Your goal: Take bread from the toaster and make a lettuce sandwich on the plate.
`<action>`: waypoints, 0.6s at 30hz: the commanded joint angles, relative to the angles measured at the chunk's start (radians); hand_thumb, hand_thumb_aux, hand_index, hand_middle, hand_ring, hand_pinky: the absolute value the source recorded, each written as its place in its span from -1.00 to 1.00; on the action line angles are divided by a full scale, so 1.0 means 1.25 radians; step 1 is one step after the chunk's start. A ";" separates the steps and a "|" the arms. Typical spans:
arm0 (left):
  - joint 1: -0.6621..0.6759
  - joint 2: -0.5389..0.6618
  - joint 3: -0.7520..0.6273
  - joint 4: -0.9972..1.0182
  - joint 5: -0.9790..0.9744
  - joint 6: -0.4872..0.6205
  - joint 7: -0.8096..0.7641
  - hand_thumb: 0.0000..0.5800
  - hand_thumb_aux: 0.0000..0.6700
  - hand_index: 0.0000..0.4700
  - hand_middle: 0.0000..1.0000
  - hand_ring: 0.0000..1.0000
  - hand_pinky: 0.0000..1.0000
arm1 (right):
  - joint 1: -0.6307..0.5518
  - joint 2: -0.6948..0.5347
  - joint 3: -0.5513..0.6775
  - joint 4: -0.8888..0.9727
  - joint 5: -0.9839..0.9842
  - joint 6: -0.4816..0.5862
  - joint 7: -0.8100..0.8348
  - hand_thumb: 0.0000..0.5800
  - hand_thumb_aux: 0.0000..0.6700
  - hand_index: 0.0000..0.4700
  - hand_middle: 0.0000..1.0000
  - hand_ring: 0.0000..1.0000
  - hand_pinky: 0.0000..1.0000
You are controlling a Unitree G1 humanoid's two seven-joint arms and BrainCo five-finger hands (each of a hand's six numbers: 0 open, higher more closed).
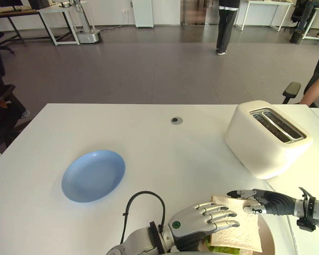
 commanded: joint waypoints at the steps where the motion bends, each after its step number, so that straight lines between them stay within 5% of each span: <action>1: 0.063 0.048 -0.128 0.017 0.050 -0.038 -0.078 -1.00 -1.00 -1.00 -1.00 -1.00 -1.00 | -0.015 -0.007 0.021 0.011 -0.027 -0.015 -0.001 1.00 1.00 1.00 -1.00 -1.00 -1.00; 4: 0.056 0.055 -0.137 0.023 0.089 -0.032 -0.092 -1.00 -1.00 -1.00 -1.00 -1.00 -1.00 | -0.020 -0.004 0.027 0.011 -0.033 -0.023 -0.005 1.00 1.00 1.00 -1.00 -1.00 -1.00; 5: 0.049 0.059 -0.140 0.026 0.120 -0.031 -0.099 -1.00 -1.00 -1.00 -1.00 -1.00 -1.00 | -0.021 -0.002 0.028 0.011 -0.035 -0.026 -0.009 0.99 0.84 0.84 -1.00 -1.00 -1.00; 6: 0.043 0.064 -0.143 0.028 0.149 -0.030 -0.106 -1.00 -1.00 -1.00 -1.00 -1.00 -1.00 | -0.024 0.002 0.027 0.010 -0.037 -0.028 -0.015 0.76 0.30 0.30 -1.00 -1.00 -1.00; 7: 0.037 0.069 -0.144 0.029 0.179 -0.030 -0.112 -1.00 -1.00 -1.00 -1.00 -1.00 -1.00 | -0.031 0.007 0.025 0.010 -0.040 -0.031 -0.025 -0.37 -0.65 -0.65 -1.00 -1.00 -1.00; 8: 0.032 0.073 -0.145 0.028 0.202 -0.030 -0.115 -1.00 -1.00 -1.00 -1.00 -1.00 -1.00 | -0.041 0.014 0.023 0.011 -0.037 -0.028 -0.035 -1.00 -1.00 -1.00 -1.00 -1.00 -1.00; 18: 0.001 0.096 -0.141 0.034 0.307 -0.022 -0.103 -0.97 -0.98 -0.98 -1.00 -1.00 -1.00 | -0.186 0.063 -0.054 0.075 0.004 -0.028 -0.124 -1.00 -1.00 -1.00 -1.00 -1.00 -1.00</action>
